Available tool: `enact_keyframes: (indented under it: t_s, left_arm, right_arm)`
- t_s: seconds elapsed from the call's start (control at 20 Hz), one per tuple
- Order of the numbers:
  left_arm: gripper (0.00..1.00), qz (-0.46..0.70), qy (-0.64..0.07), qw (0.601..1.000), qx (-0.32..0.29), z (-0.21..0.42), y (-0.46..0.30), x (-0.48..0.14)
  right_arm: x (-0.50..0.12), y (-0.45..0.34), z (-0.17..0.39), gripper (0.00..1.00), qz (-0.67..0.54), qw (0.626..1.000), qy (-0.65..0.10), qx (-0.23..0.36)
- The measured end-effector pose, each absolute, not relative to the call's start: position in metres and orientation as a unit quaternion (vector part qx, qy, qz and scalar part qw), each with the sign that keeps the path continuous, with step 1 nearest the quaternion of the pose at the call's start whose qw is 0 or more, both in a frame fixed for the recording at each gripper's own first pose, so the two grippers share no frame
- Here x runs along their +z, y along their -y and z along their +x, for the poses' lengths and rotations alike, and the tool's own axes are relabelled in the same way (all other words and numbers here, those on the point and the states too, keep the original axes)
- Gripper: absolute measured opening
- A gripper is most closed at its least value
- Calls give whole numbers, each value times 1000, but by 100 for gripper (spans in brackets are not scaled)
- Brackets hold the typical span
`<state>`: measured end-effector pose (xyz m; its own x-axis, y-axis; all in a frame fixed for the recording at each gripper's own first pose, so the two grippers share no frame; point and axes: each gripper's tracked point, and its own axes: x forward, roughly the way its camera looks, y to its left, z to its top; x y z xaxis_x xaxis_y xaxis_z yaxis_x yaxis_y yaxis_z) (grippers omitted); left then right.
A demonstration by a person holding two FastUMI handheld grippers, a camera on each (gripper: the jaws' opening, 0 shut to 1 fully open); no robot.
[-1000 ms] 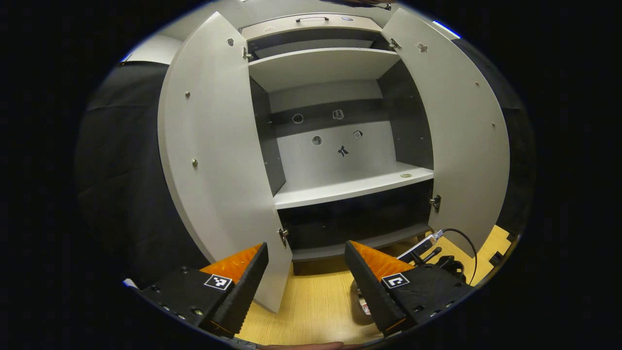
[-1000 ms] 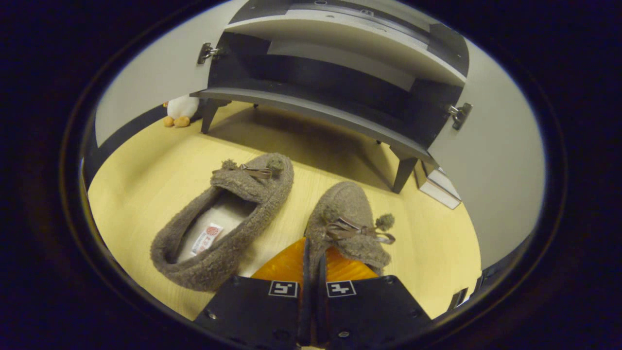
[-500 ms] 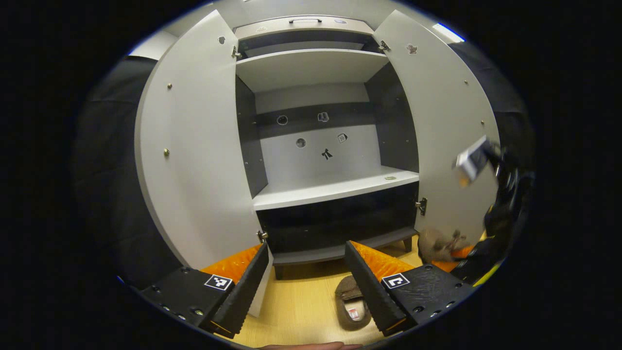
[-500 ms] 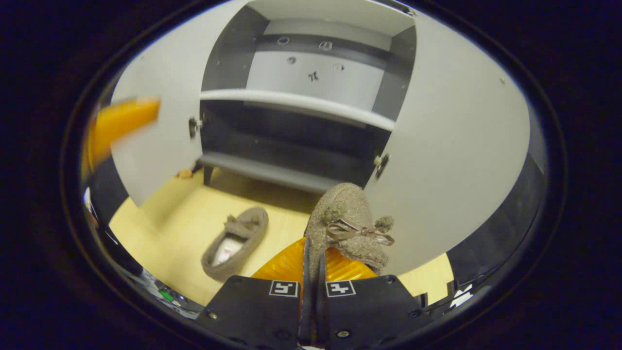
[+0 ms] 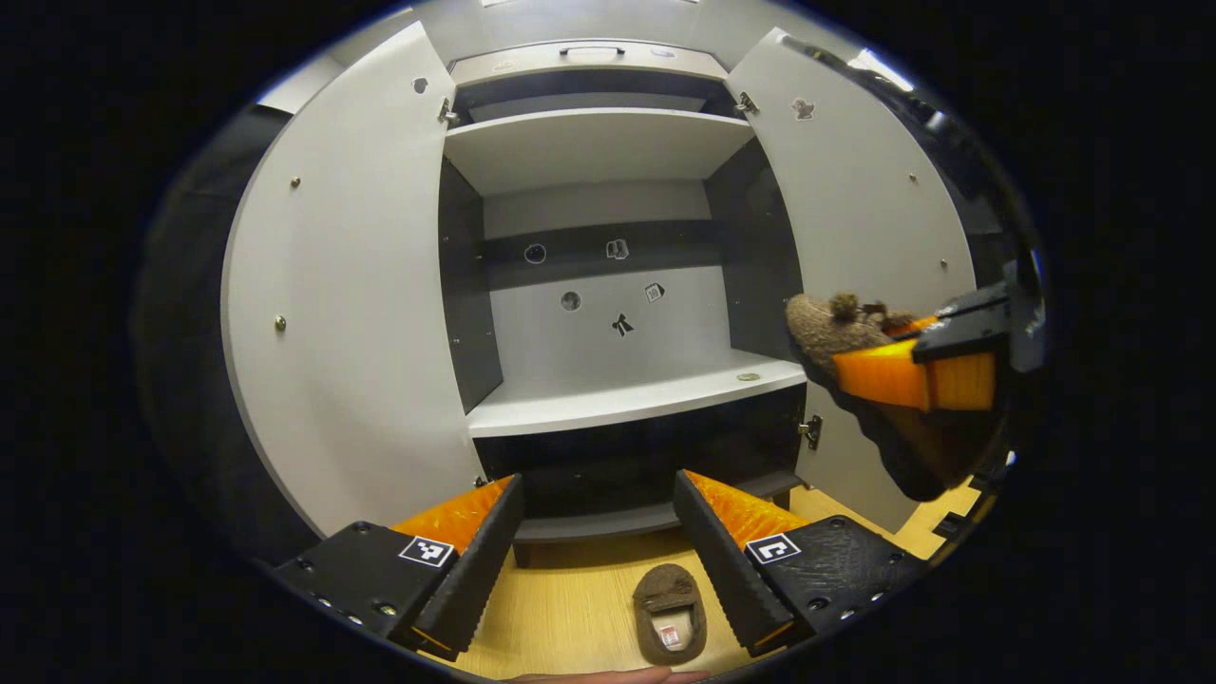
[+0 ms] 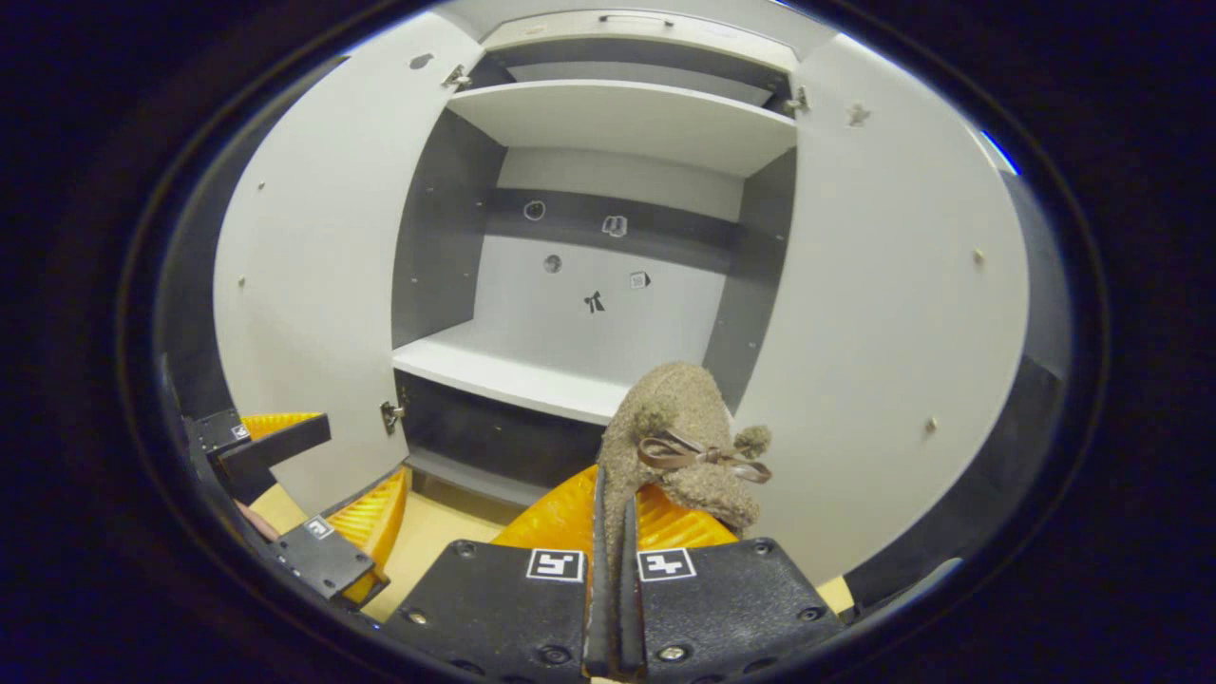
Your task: Grab one shoe with the right hand and put it into the shoe cabinet, grab the other shoe with the left hand and put it into the shoe cabinet; then close the right door with the right hand and the left door with the left hand.
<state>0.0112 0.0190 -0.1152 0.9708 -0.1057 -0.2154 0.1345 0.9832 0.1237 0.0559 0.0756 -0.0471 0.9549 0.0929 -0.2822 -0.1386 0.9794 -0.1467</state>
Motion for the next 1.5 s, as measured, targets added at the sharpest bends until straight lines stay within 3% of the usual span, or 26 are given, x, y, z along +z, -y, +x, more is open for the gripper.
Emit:
enact_keyframes:
  t_s: [0.25, 0.5, 0.7, 0.9, 0.95, 1.0, 1.05, 1.1, 1.15, 1.3, 1.35, 1.4, 1.45, 1.5]
  left_arm:
    - [96, 79, -118, 989, -43, -15, -40, -123]
    - [96, 77, -134, 988, 19, -34, -84, -128]
    - [96, 78, -146, 985, 50, -45, -109, -135]
    - [96, 74, -152, 984, 56, -51, -113, -131]
    - [96, 72, -153, 984, 52, -49, -111, -132]
    - [96, 72, -153, 984, 50, -50, -110, -133]
    - [96, 72, -151, 985, 50, -48, -109, -133]
    - [96, 71, -151, 985, 45, -44, -105, -132]
    - [96, 69, -151, 985, 39, -42, -100, -133]
    - [96, 68, -154, 985, 23, -37, -87, -137]
    - [96, 67, -153, 986, 19, -36, -84, -137]
    - [96, 65, -153, 986, 13, -34, -79, -137]
    - [96, 64, -155, 986, 7, -32, -74, -139]
    - [96, 62, -157, 986, 1, -30, -71, -141]
  right_arm:
    - [-7, -97, 169, 8, -124, 984, -113, 68]
    - [-46, -112, 285, 8, -139, 969, -190, 75]
    - [-81, -108, 336, 8, -128, 957, -254, 59]
    - [-81, -109, 344, 11, -125, 955, -262, 63]
    - [-78, -109, 344, 22, -121, 958, -254, 62]
    - [-73, -110, 340, 17, -114, 960, -247, 65]
    - [-72, -110, 332, 27, -102, 960, -251, 75]
    - [-73, -111, 323, 44, -89, 958, -258, 84]
    - [-69, -111, 315, 47, -76, 959, -259, 91]
    - [-33, -91, 295, 49, -63, 975, -203, 70]
    - [-17, -89, 278, 58, -53, 980, -175, 72]
    - [1, -85, 261, 49, -46, 986, -143, 71]
    - [19, -78, 240, 51, -37, 991, -109, 70]
    - [35, -76, 215, 60, -23, 994, -75, 79]
